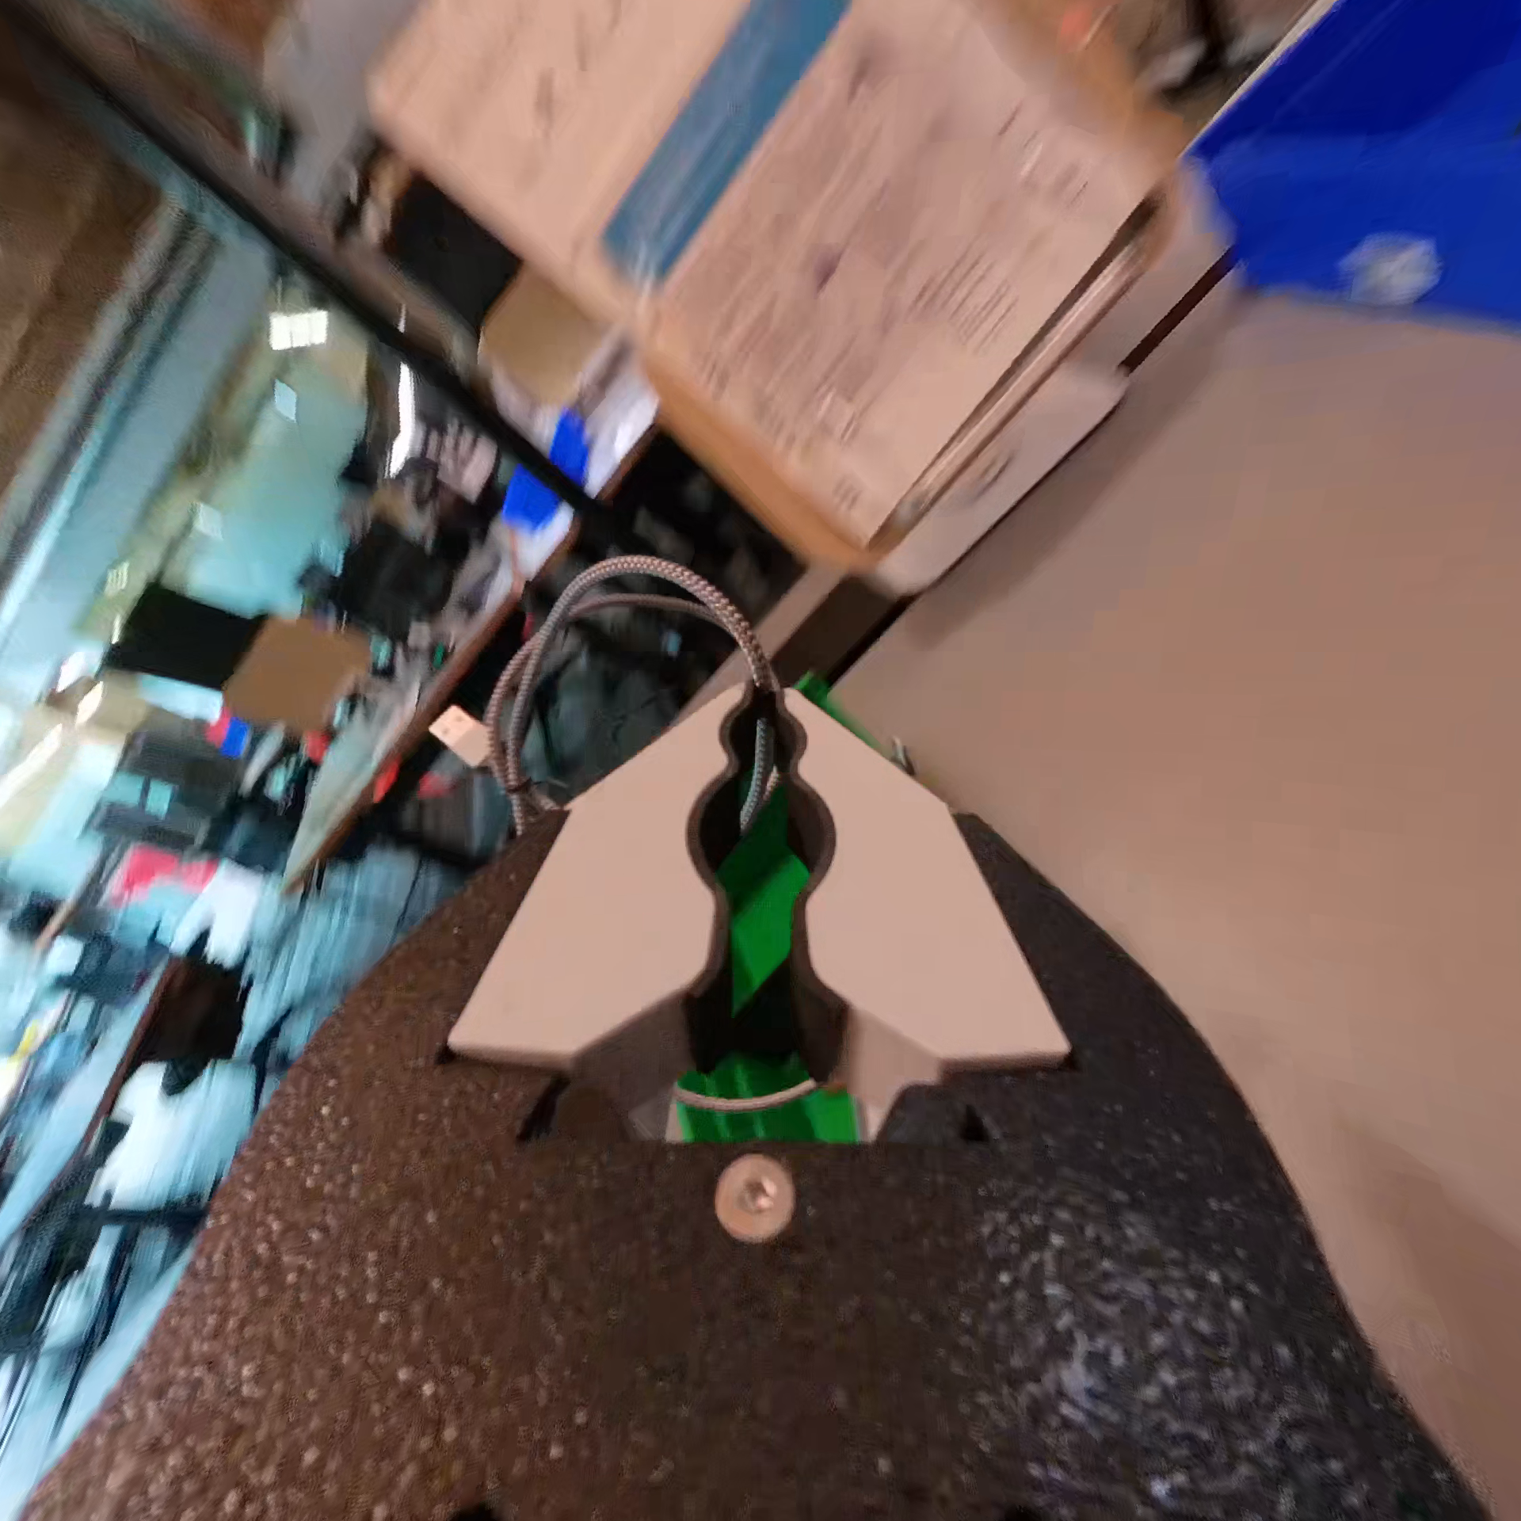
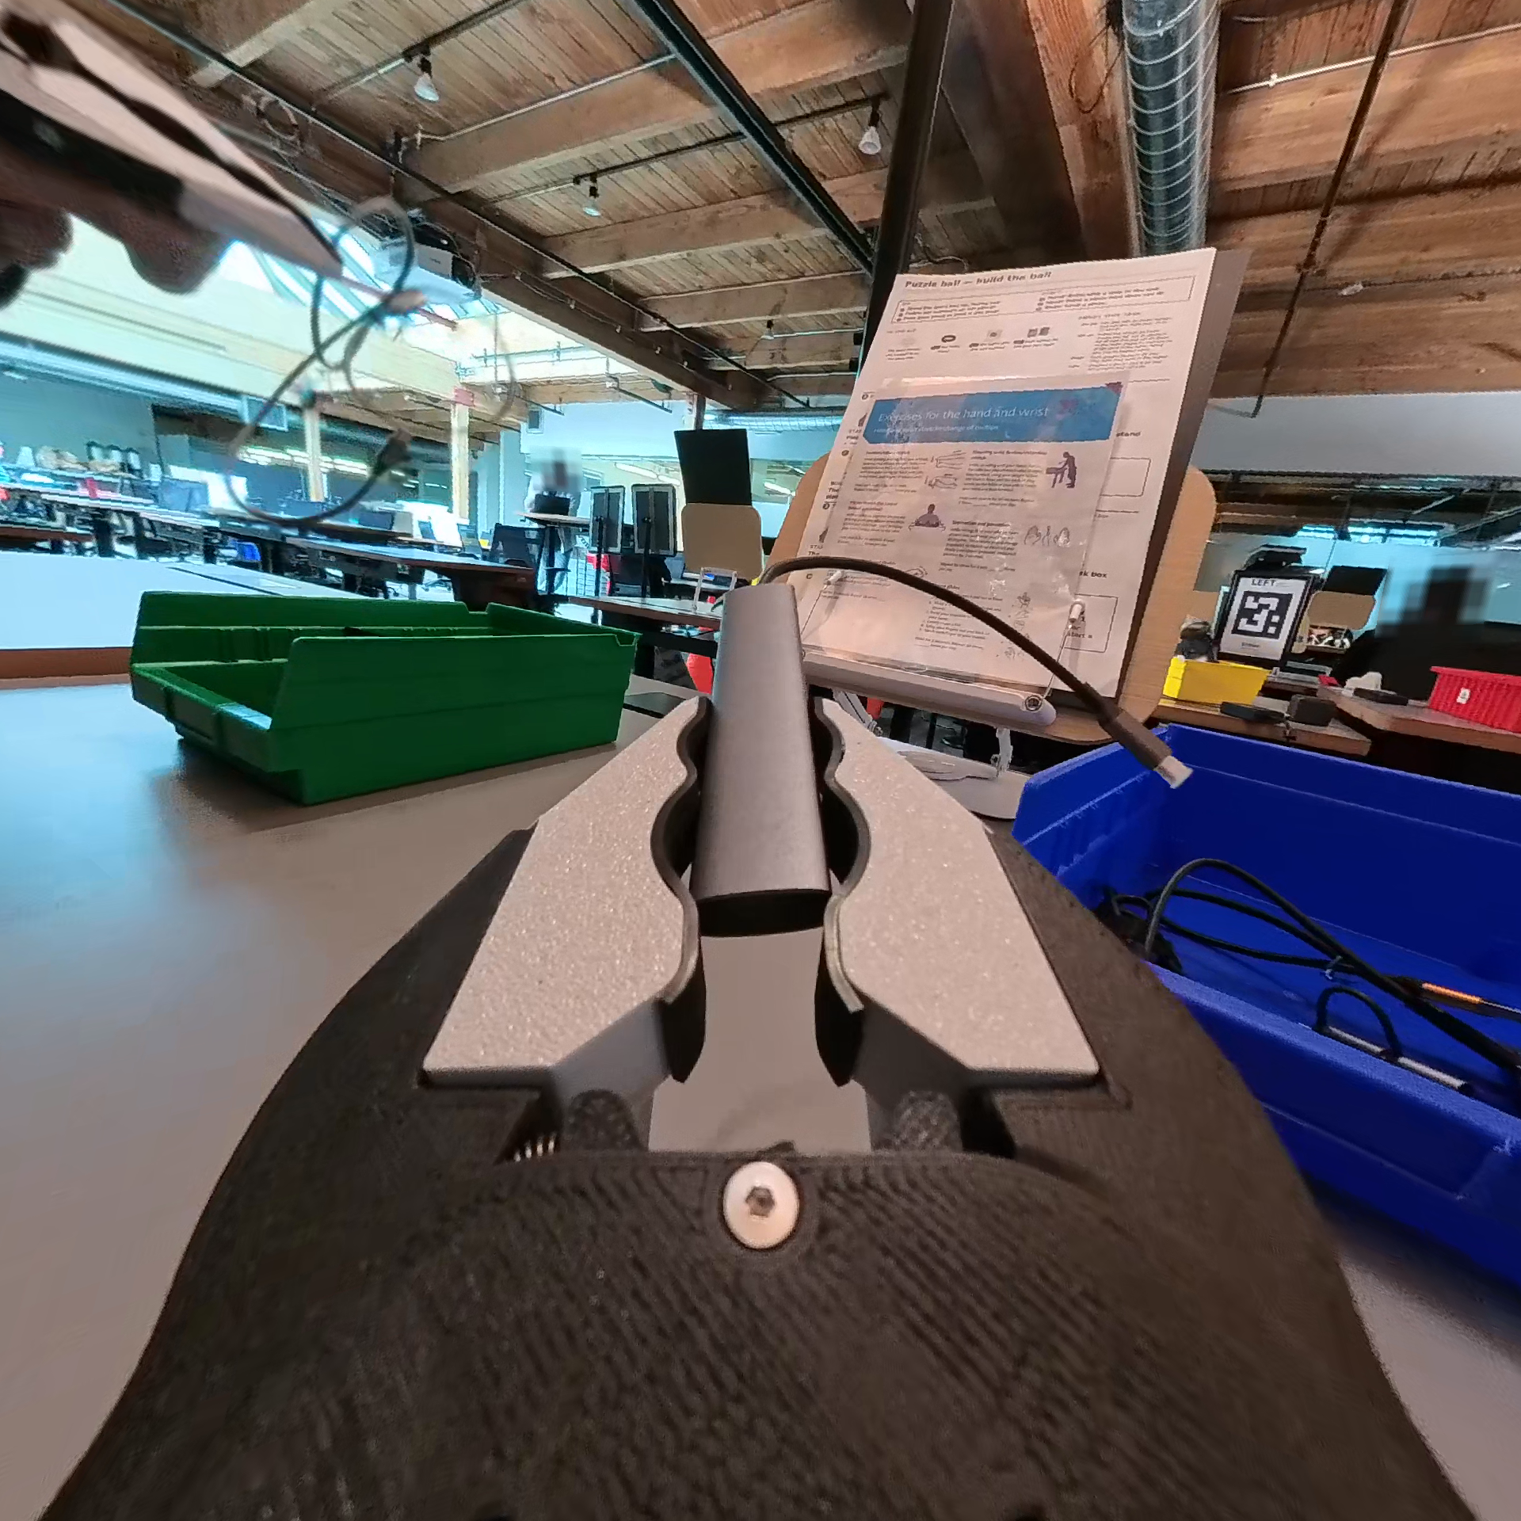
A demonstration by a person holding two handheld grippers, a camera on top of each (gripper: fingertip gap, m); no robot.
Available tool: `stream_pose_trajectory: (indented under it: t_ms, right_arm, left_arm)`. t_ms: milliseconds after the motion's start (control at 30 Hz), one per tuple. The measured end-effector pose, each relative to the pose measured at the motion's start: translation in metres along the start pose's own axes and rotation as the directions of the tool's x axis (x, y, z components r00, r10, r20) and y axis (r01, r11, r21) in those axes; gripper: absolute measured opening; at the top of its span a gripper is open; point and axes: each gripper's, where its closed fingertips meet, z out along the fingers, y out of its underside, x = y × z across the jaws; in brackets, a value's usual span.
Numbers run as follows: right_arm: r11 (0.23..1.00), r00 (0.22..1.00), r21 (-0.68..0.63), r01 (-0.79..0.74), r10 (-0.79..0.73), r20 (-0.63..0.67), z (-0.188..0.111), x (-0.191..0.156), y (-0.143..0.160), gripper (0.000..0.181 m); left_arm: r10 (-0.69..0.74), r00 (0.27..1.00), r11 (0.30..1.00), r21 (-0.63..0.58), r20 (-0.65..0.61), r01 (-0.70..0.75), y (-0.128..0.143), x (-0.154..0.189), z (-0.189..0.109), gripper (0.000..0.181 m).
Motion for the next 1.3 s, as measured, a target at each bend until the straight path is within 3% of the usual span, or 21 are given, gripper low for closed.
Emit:
stream_pose_trajectory:
  t_ms: [33,133,200,333,433,567,800,867,967,1167,1233,1300]
  right_arm:
    - [1.0,1.0,0.003,-0.007,0.007,-0.004,0.0,0.001,0.0,0.022]
    - [0.999,0.999,0.021,-0.03,0.031,-0.019,-0.002,0.006,-0.002,0.022]
    - [0.998,0.998,0.038,-0.052,0.053,-0.031,-0.004,0.01,-0.004,0.022]
    - [0.994,0.994,0.058,-0.095,0.097,-0.04,-0.006,0.016,-0.006,0.022]
    - [0.994,0.994,0.055,-0.099,0.1,-0.032,-0.006,0.015,-0.006,0.022]
    - [0.995,0.996,0.044,-0.086,0.087,-0.018,-0.005,0.012,-0.005,0.022]
    - [0.996,0.997,0.04,-0.073,0.074,-0.01,-0.004,0.01,-0.004,0.022]
    - [0.996,0.997,0.044,-0.073,0.073,-0.01,-0.005,0.01,-0.005,0.022]
    - [0.996,0.997,0.048,-0.072,0.072,-0.001,-0.005,0.008,-0.006,0.022]
    - [0.996,0.997,0.05,-0.071,0.071,0.001,-0.005,0.008,-0.006,0.022]
    - [0.996,0.998,0.048,-0.068,0.068,-0.002,-0.005,0.008,-0.006,0.022]
    - [0.997,0.998,0.045,-0.064,0.064,0.0,-0.005,0.007,-0.005,0.022]
  left_arm:
    - [0.03,0.998,0.996,0.085,-0.048,-0.026,-0.02,0.017,-0.008,0.0]
    - [0.079,0.969,0.967,0.254,-0.233,-0.018,-0.053,0.078,-0.02,0.001]
    - [0.115,0.922,0.952,0.305,-0.369,0.003,-0.053,0.124,-0.018,0.001]
    - [0.164,0.824,0.964,0.267,-0.542,-0.017,-0.015,0.204,0.003,0.0]
    - [0.151,0.777,0.978,0.208,-0.611,-0.026,0.013,0.242,0.015,0.001]
    - [0.167,0.74,0.982,0.177,-0.651,-0.066,0.031,0.273,0.022,0.001]
    - [0.225,0.647,0.974,0.169,-0.729,-0.148,0.047,0.303,0.019,0.001]
    - [0.233,0.644,0.972,0.177,-0.729,-0.152,0.045,0.302,0.014,0.014]
    - [0.264,0.551,0.965,0.219,-0.792,-0.146,0.047,0.301,-0.015,0.033]
    - [0.219,0.207,0.968,0.186,-0.953,-0.169,0.095,0.302,-0.082,0.027]
    - [0.224,0.15,0.955,0.187,-0.963,-0.231,0.112,0.304,-0.094,0.028]
    - [0.243,0.163,0.942,0.193,-0.956,-0.276,0.122,0.306,-0.095,0.031]
